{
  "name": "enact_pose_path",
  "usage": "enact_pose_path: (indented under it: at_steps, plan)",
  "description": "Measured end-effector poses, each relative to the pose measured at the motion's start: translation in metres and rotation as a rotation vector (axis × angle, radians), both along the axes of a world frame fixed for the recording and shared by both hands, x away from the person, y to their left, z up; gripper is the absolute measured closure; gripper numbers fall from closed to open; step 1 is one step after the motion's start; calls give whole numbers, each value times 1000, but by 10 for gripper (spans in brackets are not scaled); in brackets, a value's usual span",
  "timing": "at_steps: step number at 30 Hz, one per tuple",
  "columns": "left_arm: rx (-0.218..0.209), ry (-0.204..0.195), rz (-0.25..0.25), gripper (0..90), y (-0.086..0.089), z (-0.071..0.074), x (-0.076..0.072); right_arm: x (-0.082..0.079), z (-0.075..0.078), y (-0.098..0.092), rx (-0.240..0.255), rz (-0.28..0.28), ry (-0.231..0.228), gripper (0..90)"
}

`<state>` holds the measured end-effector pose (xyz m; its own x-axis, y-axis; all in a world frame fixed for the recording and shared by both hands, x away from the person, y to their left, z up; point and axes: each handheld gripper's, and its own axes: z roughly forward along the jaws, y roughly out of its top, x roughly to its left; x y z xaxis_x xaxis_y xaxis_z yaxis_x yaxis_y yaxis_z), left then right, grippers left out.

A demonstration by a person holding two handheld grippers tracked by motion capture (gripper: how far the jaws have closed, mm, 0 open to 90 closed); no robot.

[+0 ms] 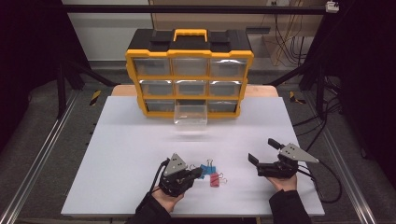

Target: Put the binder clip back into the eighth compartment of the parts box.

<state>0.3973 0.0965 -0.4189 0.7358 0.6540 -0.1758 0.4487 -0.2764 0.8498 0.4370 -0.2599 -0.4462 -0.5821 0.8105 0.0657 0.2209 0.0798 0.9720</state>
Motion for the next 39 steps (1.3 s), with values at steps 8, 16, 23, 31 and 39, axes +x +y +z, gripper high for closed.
enact_pose_path:
  at_steps: [8, 16, 23, 31, 39]
  plan:
    - [-17, -32, 22, 880, 11, 15, 11, 0, 0, 0, 1, -2, 3, 3]
    - [-33, -69, 40, 881, 21, 32, 28, 1, 0, 0, -5, -4, -2, 3]
    - [-39, -95, 50, 881, 25, 43, 42, 1, -1, 0, -9, -2, -9, 3]
    - [-46, -116, 66, 881, 30, 57, 61, 1, -1, 0, -12, -2, -5, 3]
    - [-46, -127, 80, 881, 31, 67, 81, 0, -1, 1, -6, 0, 8, 3]
